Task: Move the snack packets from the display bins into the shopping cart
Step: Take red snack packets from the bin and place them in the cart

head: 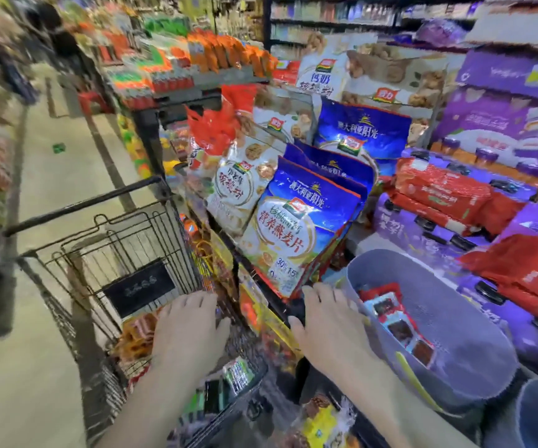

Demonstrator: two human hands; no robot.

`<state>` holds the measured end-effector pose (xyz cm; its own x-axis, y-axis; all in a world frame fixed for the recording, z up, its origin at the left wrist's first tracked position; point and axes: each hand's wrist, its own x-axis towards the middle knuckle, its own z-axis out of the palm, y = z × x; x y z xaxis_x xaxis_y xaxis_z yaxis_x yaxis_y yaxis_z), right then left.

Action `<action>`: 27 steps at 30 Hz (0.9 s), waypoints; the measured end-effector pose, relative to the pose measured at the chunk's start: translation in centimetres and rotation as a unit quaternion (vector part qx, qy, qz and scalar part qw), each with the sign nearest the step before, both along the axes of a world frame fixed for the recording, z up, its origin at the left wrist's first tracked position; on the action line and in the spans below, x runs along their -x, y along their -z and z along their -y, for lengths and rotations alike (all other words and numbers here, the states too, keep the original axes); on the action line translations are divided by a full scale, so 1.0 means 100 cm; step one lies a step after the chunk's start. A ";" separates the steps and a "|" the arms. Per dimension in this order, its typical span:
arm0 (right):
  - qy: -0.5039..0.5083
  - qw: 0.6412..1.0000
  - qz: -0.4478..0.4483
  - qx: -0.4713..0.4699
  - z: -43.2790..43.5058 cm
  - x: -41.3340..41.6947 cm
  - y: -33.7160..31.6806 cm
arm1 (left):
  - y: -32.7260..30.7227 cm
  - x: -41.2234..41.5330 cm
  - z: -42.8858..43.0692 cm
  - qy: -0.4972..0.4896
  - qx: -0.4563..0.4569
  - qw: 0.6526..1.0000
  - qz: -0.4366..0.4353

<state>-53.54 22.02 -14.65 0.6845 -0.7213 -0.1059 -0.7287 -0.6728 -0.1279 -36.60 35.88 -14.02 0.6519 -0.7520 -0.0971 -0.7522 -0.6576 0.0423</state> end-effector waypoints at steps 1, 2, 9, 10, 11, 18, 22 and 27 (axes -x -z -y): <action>-0.014 1.000 -0.005 -0.001 -0.008 -0.014 0.001 | 0.002 -0.009 -0.015 -0.018 0.001 1.000 -0.001; -0.027 1.000 -0.009 -0.001 -0.017 -0.028 0.001 | 0.003 -0.019 -0.031 -0.036 0.004 0.999 -0.003; -0.107 0.993 -0.030 -0.043 -0.095 -0.130 0.018 | 0.028 -0.094 -0.150 -0.158 -0.020 0.987 -0.032; -0.116 0.991 -0.034 -0.049 -0.106 -0.141 0.023 | 0.033 -0.103 -0.164 -0.173 -0.023 0.984 -0.038; -0.127 0.990 -0.042 -0.049 -0.116 -0.152 0.029 | 0.038 -0.110 -0.177 -0.183 -0.025 0.982 -0.045; -0.208 0.968 -0.111 -0.083 -0.162 -0.204 0.074 | 0.084 -0.135 -0.222 -0.241 -0.030 0.961 -0.133; -0.237 0.955 -0.132 -0.115 -0.156 -0.231 0.106 | 0.118 -0.149 -0.215 -0.292 -0.017 0.938 -0.187; -0.256 0.939 -0.164 -0.160 -0.127 -0.273 0.158 | 0.169 -0.176 -0.189 -0.362 0.016 0.905 -0.223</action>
<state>-26.20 34.75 -30.45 0.8262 -0.2014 -0.5261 -0.3546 -0.9116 -0.2081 -19.01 54.80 -30.88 0.8765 -0.1497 -0.4575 -0.0271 -0.9642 0.2637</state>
